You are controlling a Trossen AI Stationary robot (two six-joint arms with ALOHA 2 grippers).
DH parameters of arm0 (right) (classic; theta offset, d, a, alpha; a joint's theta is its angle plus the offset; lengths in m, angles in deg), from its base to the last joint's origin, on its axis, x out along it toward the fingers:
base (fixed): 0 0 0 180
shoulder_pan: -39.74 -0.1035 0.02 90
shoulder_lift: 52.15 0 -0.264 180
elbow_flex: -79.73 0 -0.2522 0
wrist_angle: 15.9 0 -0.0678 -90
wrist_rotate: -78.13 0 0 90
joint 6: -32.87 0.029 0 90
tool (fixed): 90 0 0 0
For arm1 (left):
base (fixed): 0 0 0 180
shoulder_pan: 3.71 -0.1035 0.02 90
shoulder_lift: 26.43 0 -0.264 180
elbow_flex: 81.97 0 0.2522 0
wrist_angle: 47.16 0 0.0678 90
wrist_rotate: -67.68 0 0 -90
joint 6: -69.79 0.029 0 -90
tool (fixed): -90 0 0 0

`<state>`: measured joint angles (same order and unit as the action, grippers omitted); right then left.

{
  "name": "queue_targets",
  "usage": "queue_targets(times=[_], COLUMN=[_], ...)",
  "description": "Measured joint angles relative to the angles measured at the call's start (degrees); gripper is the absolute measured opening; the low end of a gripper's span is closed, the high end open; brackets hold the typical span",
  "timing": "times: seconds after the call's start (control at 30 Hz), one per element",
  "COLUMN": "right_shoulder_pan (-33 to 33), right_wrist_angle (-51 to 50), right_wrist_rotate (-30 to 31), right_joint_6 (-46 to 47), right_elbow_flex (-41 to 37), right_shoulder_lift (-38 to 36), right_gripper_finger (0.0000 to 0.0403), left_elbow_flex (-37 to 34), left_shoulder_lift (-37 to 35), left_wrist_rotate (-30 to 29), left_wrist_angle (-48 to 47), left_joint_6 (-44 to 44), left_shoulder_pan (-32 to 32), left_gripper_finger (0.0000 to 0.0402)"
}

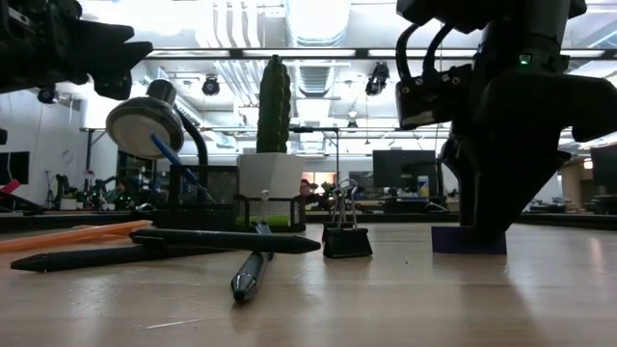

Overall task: Pick and place office supplies into organizer
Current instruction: Put the blue eraser into the black desk organizer

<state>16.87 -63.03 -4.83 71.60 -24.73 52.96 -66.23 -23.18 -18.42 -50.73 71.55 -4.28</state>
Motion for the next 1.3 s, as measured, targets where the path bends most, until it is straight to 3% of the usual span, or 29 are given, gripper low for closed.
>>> queue_targets(times=[0.7,1.3], right_shoulder_pan=[-0.24,-0.24], right_wrist_angle=[0.94,0.72], right_wrist_rotate=[-1.04,-1.71], right_joint_6=[0.07,0.29], right_elbow_flex=[0.0,0.05], right_shoulder_lift=[1.47,1.46], right_gripper_finger=[0.0185,0.0094], left_elbow_flex=[-0.02,-0.02], left_shoulder_lift=[0.0,0.0], left_wrist_rotate=[0.0,0.0], left_wrist_angle=[-0.03,-0.05], left_joint_6=[0.09,0.1], left_shoulder_pan=[-0.01,0.0], left_gripper_finger=[0.0157,0.0157])
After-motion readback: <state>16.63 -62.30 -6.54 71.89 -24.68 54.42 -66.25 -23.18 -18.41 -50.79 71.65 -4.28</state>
